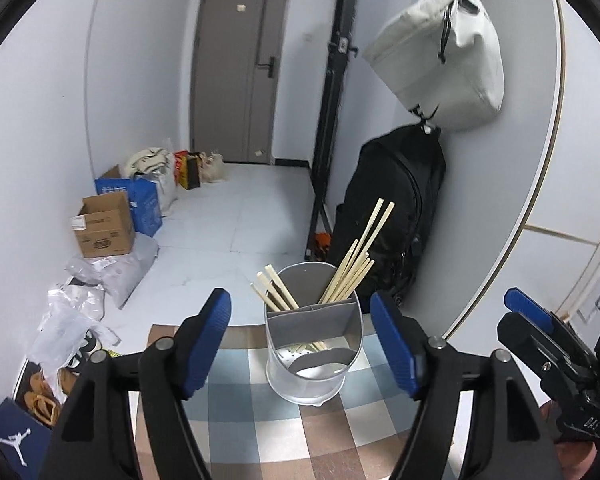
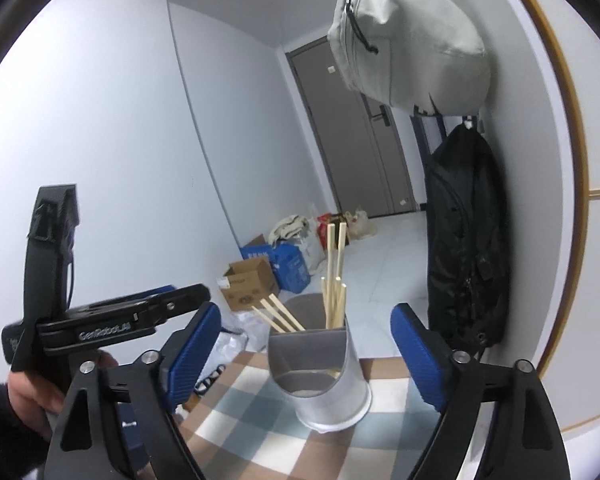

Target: Organize utensils

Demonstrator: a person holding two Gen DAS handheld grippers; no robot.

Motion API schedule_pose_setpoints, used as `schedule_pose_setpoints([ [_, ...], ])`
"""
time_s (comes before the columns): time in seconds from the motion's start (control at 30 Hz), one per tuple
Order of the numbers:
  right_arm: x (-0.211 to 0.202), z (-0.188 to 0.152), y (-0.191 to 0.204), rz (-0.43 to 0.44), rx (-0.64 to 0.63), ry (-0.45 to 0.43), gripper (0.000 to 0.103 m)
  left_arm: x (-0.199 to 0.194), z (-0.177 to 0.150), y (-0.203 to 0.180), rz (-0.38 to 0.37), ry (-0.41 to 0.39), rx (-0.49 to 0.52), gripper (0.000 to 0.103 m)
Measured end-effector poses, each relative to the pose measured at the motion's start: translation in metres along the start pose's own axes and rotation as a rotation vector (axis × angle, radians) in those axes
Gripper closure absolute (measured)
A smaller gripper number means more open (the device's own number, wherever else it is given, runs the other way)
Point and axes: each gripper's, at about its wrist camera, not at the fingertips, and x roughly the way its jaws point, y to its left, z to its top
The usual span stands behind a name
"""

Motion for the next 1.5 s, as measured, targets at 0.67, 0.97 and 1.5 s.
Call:
schedule_pose_setpoints([
  [0.67,-0.047,-0.006,0.033,0.004,-0.038,-0.048,0.000,-0.059,-0.023,0.001,0.134,-0.126,-0.068,0.007],
  [0.97,-0.048,-0.009,0.035,0.000,-0.049,-0.034,0.000,-0.059,-0.031,-0.001,0.173,-0.130,-0.067,0.007],
  [1.5,-0.046,-0.010,0.034,0.002,-0.052,-0.025,0.000,-0.053,-0.035,-0.001,0.168,-0.120,-0.071,0.007],
])
